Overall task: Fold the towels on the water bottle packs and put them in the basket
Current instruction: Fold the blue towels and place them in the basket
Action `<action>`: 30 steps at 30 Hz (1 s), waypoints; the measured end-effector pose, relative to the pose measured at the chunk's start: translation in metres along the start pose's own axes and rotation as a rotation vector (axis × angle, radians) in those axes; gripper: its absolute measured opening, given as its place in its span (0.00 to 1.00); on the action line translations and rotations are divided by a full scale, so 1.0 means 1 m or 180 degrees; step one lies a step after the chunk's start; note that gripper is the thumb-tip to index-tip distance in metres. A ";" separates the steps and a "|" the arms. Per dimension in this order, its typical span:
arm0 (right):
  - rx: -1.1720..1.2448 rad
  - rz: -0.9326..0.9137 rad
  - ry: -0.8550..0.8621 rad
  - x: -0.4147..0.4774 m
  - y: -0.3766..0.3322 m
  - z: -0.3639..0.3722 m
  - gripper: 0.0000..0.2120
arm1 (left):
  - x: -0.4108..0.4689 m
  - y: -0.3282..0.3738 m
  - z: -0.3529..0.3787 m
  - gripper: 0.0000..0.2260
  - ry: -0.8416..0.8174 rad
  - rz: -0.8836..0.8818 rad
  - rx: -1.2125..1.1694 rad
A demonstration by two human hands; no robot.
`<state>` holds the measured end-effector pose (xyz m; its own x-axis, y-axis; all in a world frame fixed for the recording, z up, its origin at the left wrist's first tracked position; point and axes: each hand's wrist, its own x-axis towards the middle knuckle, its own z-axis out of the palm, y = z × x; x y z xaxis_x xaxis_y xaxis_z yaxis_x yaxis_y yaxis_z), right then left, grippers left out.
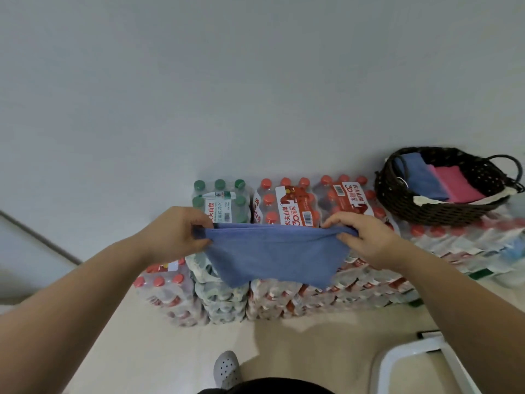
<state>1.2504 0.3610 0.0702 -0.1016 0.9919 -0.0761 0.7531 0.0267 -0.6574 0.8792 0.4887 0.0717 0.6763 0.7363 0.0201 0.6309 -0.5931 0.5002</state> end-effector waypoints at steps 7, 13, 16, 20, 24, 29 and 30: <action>-0.0055 -0.0077 -0.0080 -0.054 0.004 -0.014 0.17 | -0.049 0.062 0.019 0.17 0.0734 -0.0478 0.0149; 0.0395 -0.0200 0.0274 -0.079 -0.009 -0.014 0.16 | -0.076 0.099 0.021 0.06 0.0923 -0.0940 0.0676; 0.0585 -0.0080 0.0393 -0.085 -0.015 -0.011 0.13 | -0.085 0.108 0.022 0.03 0.0998 -0.1027 0.0711; 0.0671 0.0067 0.0422 -0.091 -0.018 -0.010 0.14 | -0.093 0.116 0.022 0.04 0.1104 -0.0966 0.0664; 0.0640 0.0140 0.0244 -0.096 -0.017 -0.015 0.11 | -0.101 0.115 0.018 0.04 0.0888 -0.1020 0.0782; 0.0704 0.0246 -0.0345 -0.099 -0.011 -0.033 0.05 | -0.107 0.118 0.008 0.11 0.0519 -0.1297 0.0114; 0.0867 0.0269 -0.0389 -0.099 -0.009 -0.035 0.04 | -0.108 0.117 0.008 0.11 0.0457 -0.1329 -0.0299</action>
<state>1.2760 0.2668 0.1101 -0.1359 0.9665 -0.2178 0.5618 -0.1059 -0.8204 0.8828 0.3378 0.1213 0.3074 0.9479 -0.0836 0.7968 -0.2084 0.5672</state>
